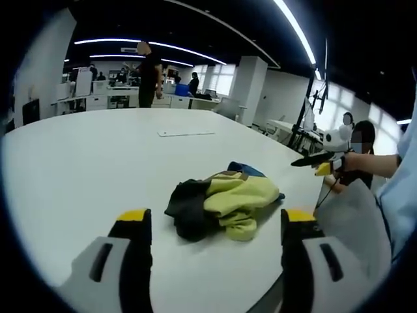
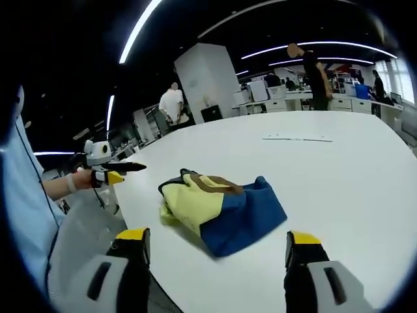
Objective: Fold the garment on the visible template until the final outline fits inside the template.
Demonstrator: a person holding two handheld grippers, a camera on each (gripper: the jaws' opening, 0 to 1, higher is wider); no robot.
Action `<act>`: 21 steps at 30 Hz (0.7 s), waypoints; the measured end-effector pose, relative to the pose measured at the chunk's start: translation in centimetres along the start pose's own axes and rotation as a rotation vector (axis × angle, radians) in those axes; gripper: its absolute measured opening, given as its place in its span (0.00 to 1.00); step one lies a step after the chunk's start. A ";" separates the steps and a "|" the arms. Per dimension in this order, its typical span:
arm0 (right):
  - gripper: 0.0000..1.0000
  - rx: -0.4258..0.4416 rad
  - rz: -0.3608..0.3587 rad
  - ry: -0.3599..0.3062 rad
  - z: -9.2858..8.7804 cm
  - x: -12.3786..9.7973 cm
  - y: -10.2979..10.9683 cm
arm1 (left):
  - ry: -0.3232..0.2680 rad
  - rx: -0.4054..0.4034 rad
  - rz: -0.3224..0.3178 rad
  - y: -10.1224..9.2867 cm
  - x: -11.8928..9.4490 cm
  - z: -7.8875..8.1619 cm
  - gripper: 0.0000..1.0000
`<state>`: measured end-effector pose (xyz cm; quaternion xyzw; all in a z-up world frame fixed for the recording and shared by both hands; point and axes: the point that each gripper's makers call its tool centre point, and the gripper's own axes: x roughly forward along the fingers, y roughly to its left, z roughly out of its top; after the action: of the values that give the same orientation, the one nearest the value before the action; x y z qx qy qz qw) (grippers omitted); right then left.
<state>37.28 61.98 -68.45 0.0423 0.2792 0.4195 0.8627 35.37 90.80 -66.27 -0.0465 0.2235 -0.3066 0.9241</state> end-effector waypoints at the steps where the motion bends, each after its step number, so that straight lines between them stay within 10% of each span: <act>1: 0.85 0.000 0.001 0.000 0.0 0.0 0.0 | 0.002 0.001 0.001 0.0 -0.1 0.0 0.79; 21: 0.81 -0.005 0.003 0.014 0.0 0.6 -0.2 | 0.024 0.012 -0.006 0.4 0.1 -0.4 0.71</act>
<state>37.73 62.31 -68.74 0.0376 0.2839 0.4220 0.8602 35.47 91.11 -66.80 -0.0381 0.2327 -0.3110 0.9207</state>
